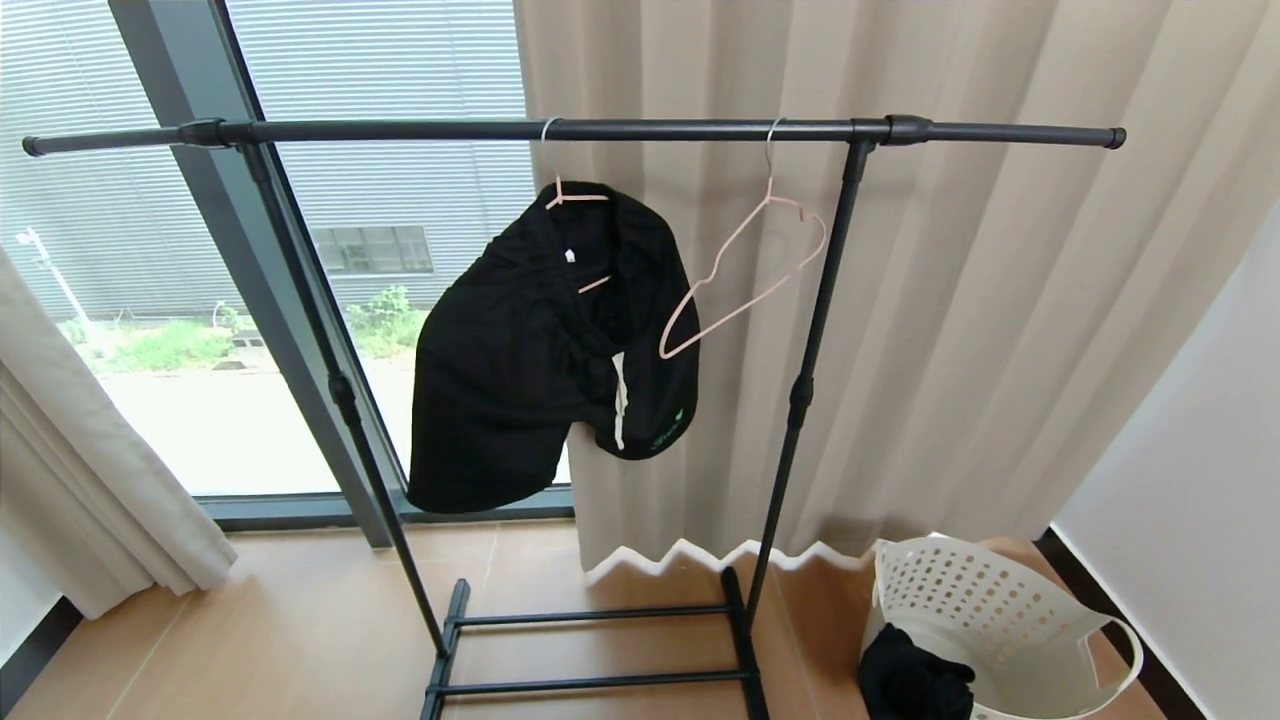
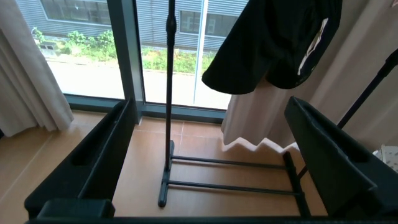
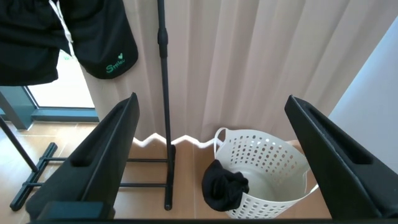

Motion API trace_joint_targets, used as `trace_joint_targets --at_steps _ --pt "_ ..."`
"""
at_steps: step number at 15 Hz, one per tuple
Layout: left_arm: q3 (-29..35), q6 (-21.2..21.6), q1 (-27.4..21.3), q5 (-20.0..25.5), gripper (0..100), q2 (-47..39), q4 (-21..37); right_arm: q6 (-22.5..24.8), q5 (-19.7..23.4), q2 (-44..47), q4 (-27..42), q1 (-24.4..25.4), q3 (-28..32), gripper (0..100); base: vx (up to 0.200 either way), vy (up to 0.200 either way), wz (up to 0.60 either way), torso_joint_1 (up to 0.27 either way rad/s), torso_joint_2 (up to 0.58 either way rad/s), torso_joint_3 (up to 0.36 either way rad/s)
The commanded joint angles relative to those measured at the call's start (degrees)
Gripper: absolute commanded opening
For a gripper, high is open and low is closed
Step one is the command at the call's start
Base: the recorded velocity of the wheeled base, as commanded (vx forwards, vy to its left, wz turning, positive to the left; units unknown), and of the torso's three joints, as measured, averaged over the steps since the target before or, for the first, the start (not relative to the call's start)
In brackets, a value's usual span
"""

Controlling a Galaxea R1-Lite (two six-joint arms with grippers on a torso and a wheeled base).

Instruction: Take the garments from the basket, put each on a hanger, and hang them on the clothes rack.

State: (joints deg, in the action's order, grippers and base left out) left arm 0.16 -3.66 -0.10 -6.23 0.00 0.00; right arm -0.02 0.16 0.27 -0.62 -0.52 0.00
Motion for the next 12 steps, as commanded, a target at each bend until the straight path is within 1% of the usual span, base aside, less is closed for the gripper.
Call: trace_joint_targets --at_steps 1,6,12 --pt "0.02 -0.03 0.01 -0.01 100 -0.09 0.0 -0.06 -0.07 0.08 -0.08 0.0 0.0 100 0.0 0.0 0.0 -0.227 0.55 0.33" --pt "0.02 -0.03 0.01 -0.01 100 -0.09 0.0 -0.15 -0.07 0.08 -0.08 0.0 0.0 100 0.0 0.0 0.0 -0.201 0.53 0.326" --pt "0.02 -0.03 0.01 -0.01 100 -0.09 0.0 0.02 -0.16 0.08 -0.08 0.0 0.0 100 0.0 0.0 0.0 -0.164 0.5 0.331"
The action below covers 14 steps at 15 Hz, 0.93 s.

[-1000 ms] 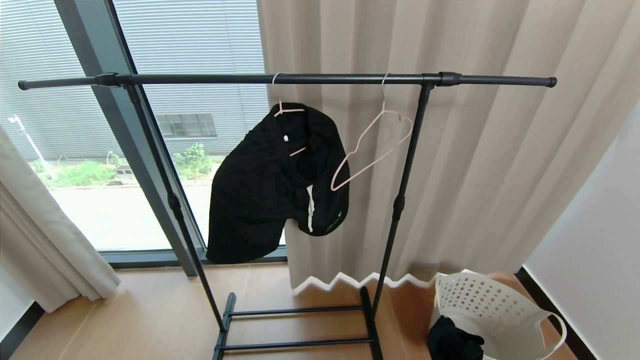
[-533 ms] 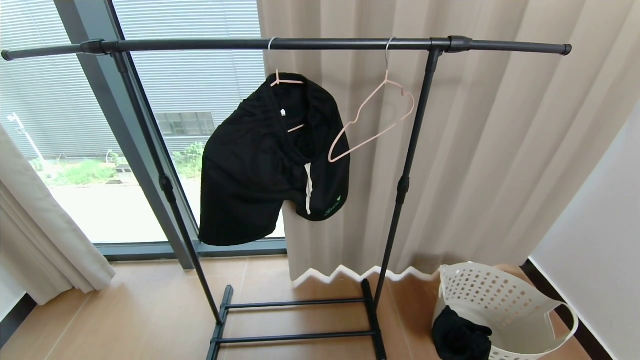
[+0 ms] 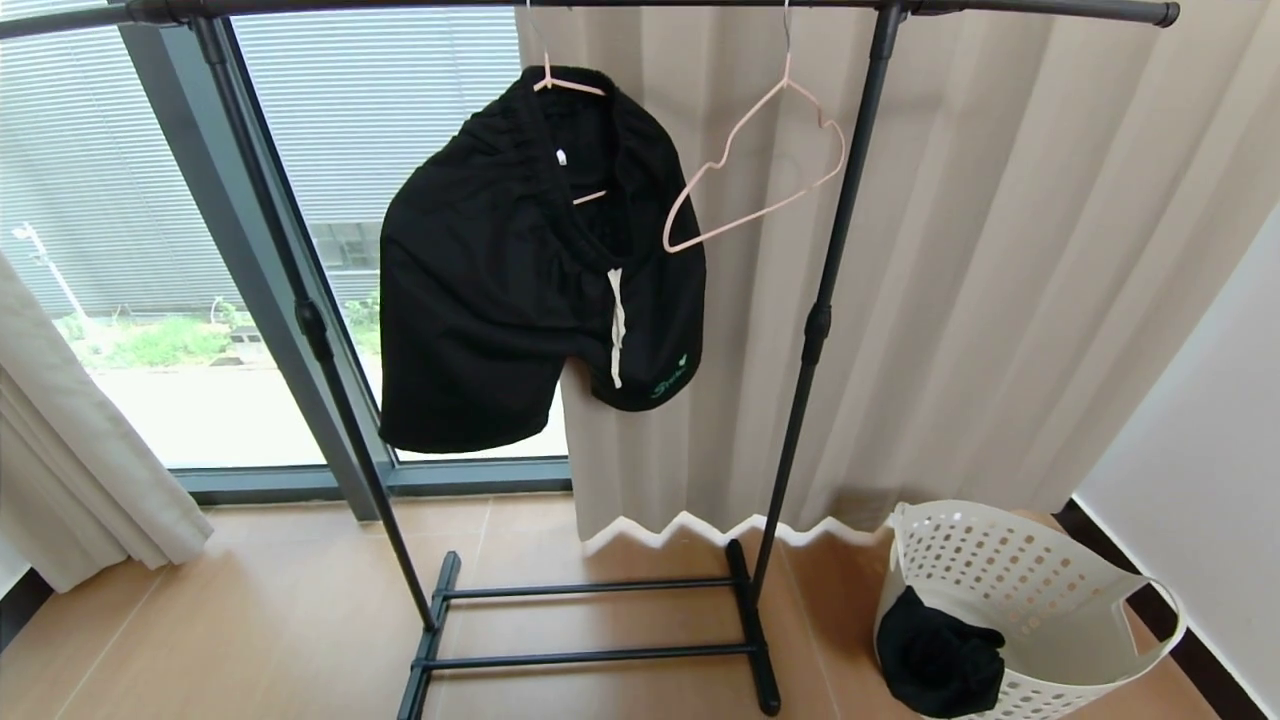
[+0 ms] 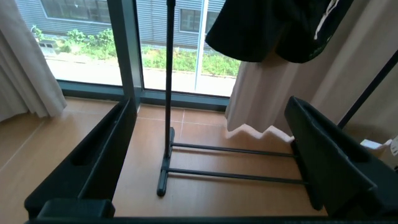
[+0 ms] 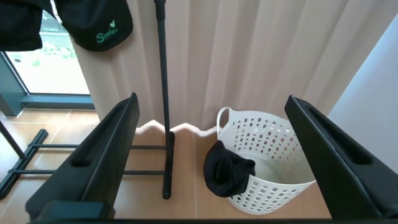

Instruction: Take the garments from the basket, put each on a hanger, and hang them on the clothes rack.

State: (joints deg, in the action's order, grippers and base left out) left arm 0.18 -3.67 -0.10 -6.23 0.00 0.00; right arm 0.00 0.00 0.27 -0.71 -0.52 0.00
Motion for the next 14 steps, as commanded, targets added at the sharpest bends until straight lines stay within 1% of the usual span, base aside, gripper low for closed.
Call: trace_joint_targets --at_steps 1,7,10,13,14 --pt "-0.01 -0.02 0.01 -0.01 100 -0.09 0.0 0.0 0.0 0.08 0.0 0.0 0.0 100 0.0 0.0 0.0 -0.129 0.47 0.334" --pt "-0.01 -0.02 0.01 -0.01 100 -0.09 0.0 0.0 0.0 0.08 0.0 0.0 0.0 100 0.0 0.0 0.0 -0.103 0.45 0.351" --pt "-0.01 -0.02 0.01 -0.01 100 -0.09 0.0 0.09 0.0 0.08 0.0 0.0 0.0 100 0.0 0.0 0.0 -0.025 0.15 0.124" --pt "-0.01 0.07 0.01 -0.01 100 -0.09 0.0 0.18 0.0 0.08 0.0 0.0 0.0 100 0.0 0.0 0.0 0.0 0.0 0.0" --pt "-0.01 0.07 0.01 0.08 100 -0.09 0.09 0.18 0.0 0.08 0.0 0.0 0.0 100 0.0 0.0 -0.6 -0.002 0.0 0.002"
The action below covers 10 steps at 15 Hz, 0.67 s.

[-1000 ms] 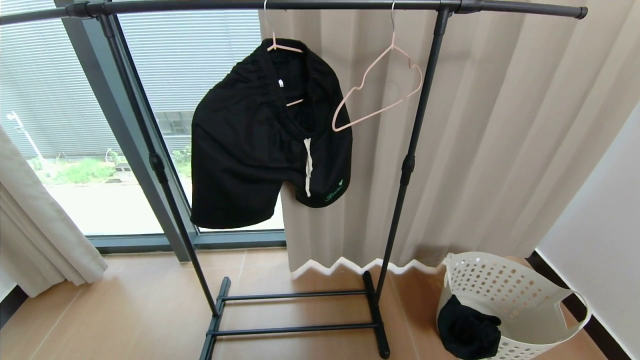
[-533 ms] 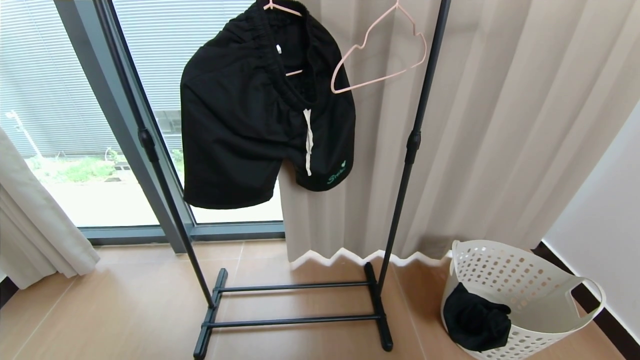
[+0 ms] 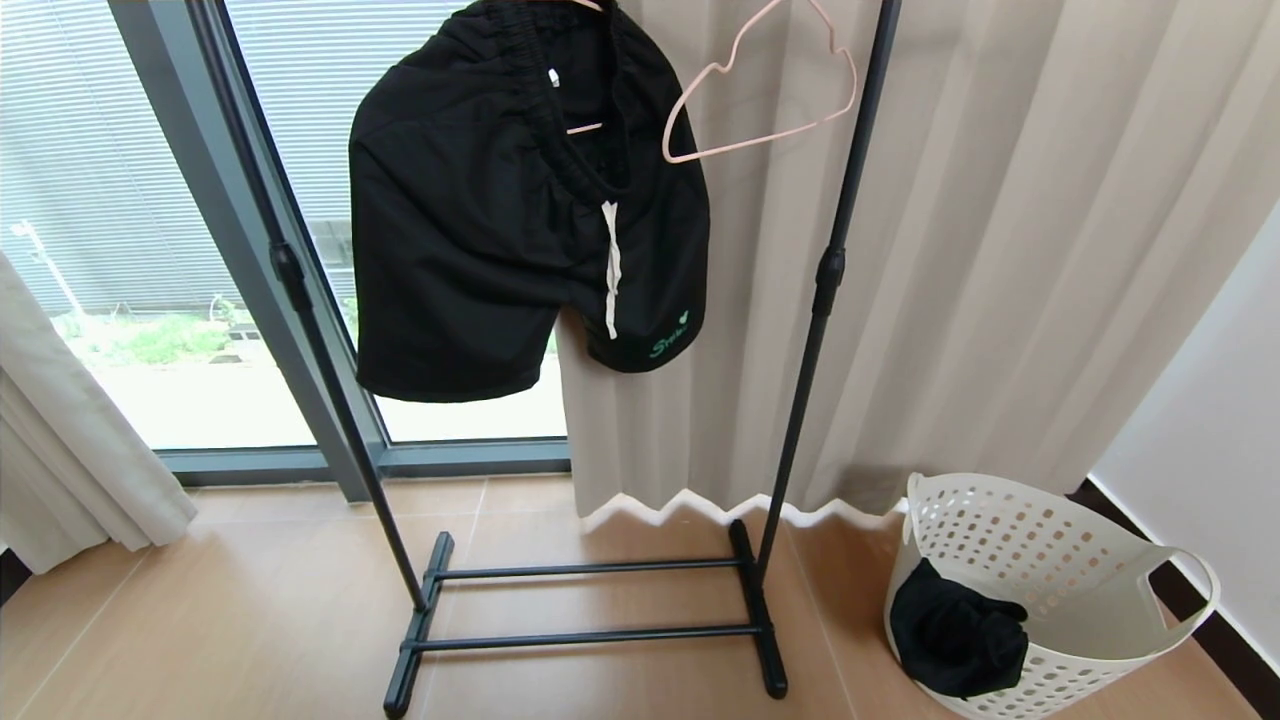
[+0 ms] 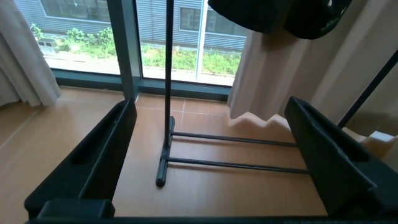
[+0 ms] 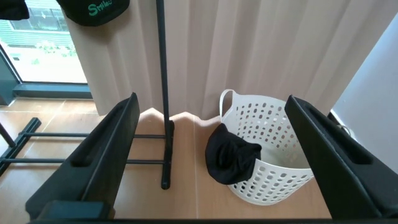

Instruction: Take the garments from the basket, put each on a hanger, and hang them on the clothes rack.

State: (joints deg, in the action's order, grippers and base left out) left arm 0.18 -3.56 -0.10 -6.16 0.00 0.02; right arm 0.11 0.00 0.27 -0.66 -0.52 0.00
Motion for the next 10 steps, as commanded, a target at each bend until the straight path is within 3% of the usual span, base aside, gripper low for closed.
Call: trace_joint_targets --at_steps 1,5,7,10 --pt "0.08 0.04 0.01 0.0 100 -0.09 0.06 -0.02 0.0 0.08 -0.04 0.0 0.0 100 0.0 0.0 -0.6 -0.007 0.0 0.012" --pt "0.08 0.04 0.01 -0.08 100 -0.09 0.06 -0.02 0.0 0.08 -0.04 0.0 0.0 100 0.0 0.0 -0.6 -0.004 0.0 0.001" --pt "-0.01 0.04 0.01 0.0 100 -0.09 0.06 0.07 0.0 0.17 -0.04 0.0 0.0 100 0.0 0.0 0.0 0.0 0.0 0.0" --pt "0.08 0.04 0.01 -0.08 100 -0.09 0.06 0.07 0.0 0.08 -0.04 0.0 0.0 100 0.0 -0.2 0.0 0.002 0.0 0.002"
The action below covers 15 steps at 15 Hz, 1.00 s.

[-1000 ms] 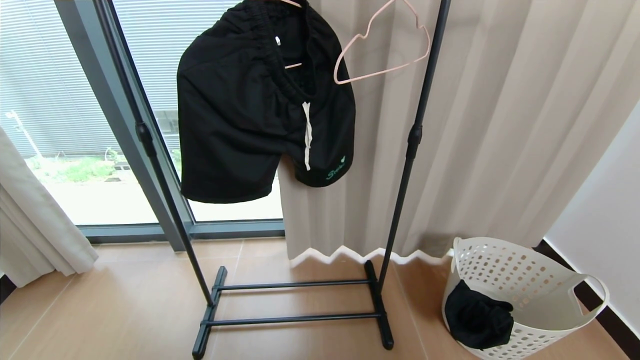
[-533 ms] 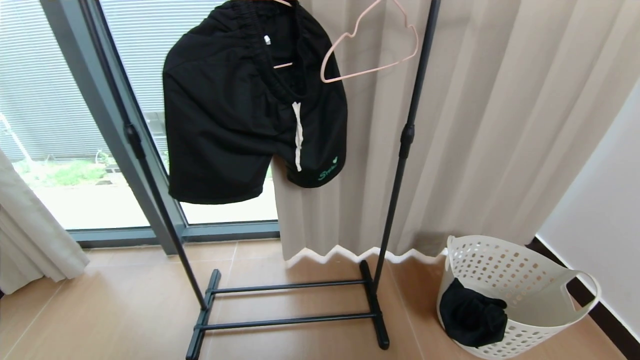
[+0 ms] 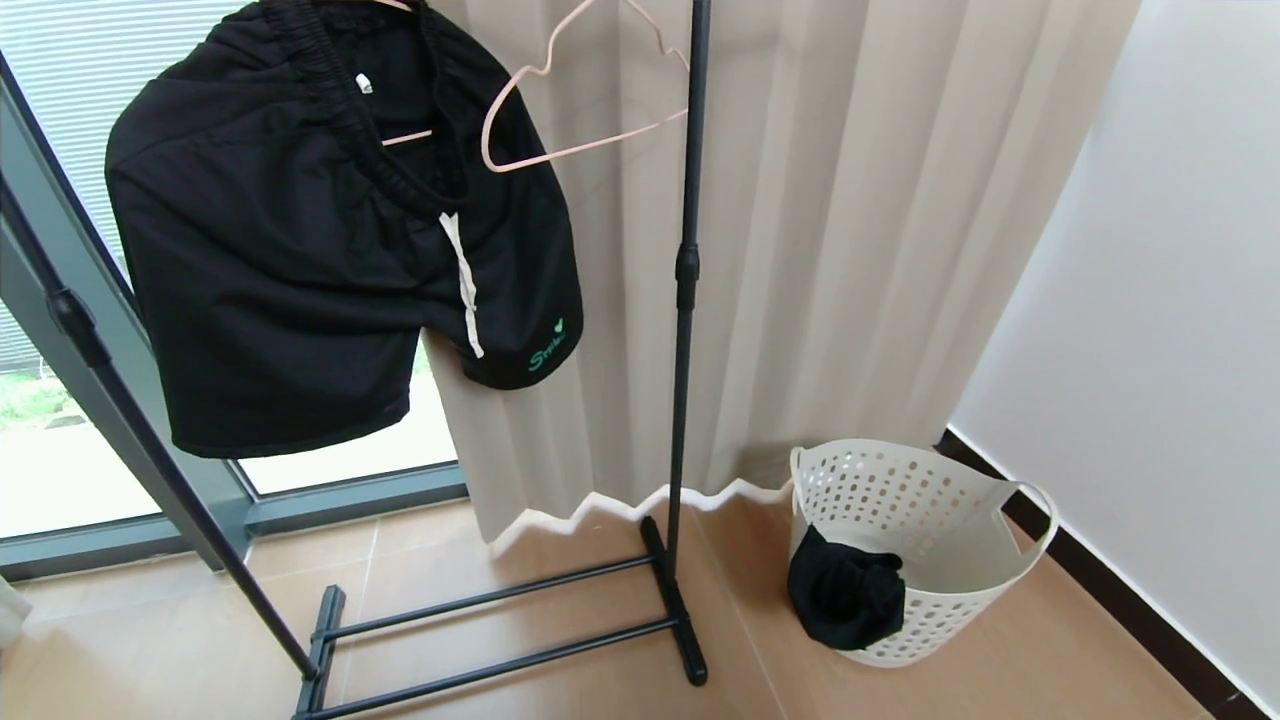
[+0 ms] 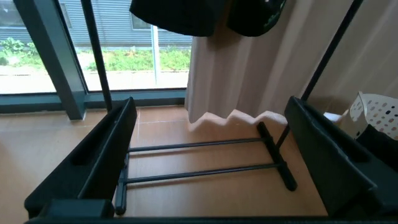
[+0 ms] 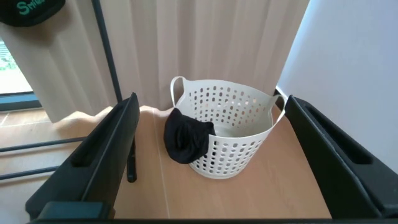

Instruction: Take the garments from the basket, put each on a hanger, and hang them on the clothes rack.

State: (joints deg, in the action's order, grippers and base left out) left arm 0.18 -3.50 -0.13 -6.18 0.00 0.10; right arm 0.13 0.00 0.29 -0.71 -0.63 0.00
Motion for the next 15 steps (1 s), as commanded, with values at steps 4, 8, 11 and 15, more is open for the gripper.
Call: trace_joint_targets --at_steps 4,8,11,15 --pt "-0.01 0.07 0.05 0.03 100 -0.09 -0.01 0.04 0.09 0.15 0.0 0.11 0.0 100 0.0 -0.2 0.0 0.006 0.0 0.005" --pt "0.08 0.07 0.05 0.03 100 -0.09 -0.01 0.04 0.09 0.15 0.0 0.11 0.0 100 0.15 -0.1 -0.45 -0.002 0.01 0.006" --pt "-0.01 0.07 0.05 -0.06 100 -0.09 -0.1 0.04 0.0 0.06 0.0 0.11 0.0 100 0.2 0.0 0.0 0.006 0.0 0.004" --pt "-0.01 0.07 0.05 -0.06 100 -0.09 -0.1 0.13 0.0 0.15 0.0 0.11 0.0 100 0.0 0.0 -0.15 0.003 0.0 -0.002"
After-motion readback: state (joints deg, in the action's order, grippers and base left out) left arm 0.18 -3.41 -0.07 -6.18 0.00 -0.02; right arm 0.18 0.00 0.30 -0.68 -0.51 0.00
